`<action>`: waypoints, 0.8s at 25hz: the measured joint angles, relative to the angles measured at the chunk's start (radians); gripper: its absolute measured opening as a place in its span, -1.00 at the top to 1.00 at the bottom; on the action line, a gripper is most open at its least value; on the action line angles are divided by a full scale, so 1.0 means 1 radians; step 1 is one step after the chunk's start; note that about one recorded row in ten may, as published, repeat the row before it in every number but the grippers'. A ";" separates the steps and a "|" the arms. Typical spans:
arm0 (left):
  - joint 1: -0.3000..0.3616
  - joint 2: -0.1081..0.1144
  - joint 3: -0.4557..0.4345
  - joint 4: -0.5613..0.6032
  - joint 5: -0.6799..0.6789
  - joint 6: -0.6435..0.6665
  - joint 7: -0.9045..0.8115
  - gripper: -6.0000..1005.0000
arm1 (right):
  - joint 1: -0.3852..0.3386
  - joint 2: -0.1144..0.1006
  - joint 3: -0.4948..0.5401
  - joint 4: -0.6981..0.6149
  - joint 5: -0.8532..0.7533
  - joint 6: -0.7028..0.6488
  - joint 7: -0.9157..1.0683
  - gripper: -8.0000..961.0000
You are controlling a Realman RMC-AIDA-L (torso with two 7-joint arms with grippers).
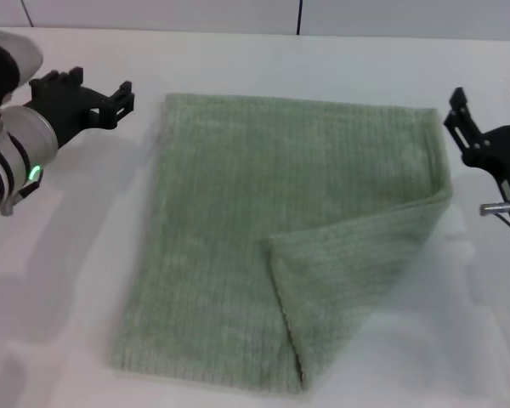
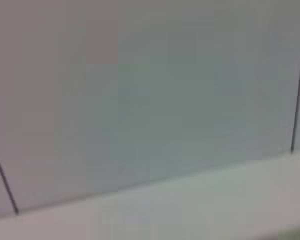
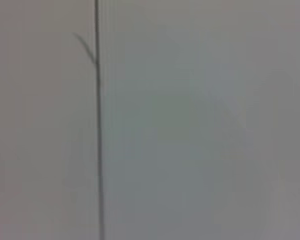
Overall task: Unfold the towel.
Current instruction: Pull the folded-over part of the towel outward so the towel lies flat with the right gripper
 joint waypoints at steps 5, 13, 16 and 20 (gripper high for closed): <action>-0.048 -0.031 -0.058 -0.072 -0.003 -0.296 0.081 -0.28 | 0.005 -0.056 0.023 -0.179 -0.053 -0.224 -0.002 -0.73; -0.102 -0.035 -0.044 -0.130 -0.007 -0.509 0.110 0.18 | -0.027 -0.137 0.267 -0.642 -0.125 -0.949 -0.150 -0.73; -0.102 -0.037 -0.034 -0.163 -0.015 -0.534 0.112 0.39 | -0.041 -0.101 0.441 -0.838 -0.126 -1.360 -0.293 -0.73; -0.107 -0.036 -0.039 -0.200 -0.028 -0.582 0.112 0.75 | -0.054 0.011 0.708 -1.078 -0.193 -1.941 -0.376 -0.73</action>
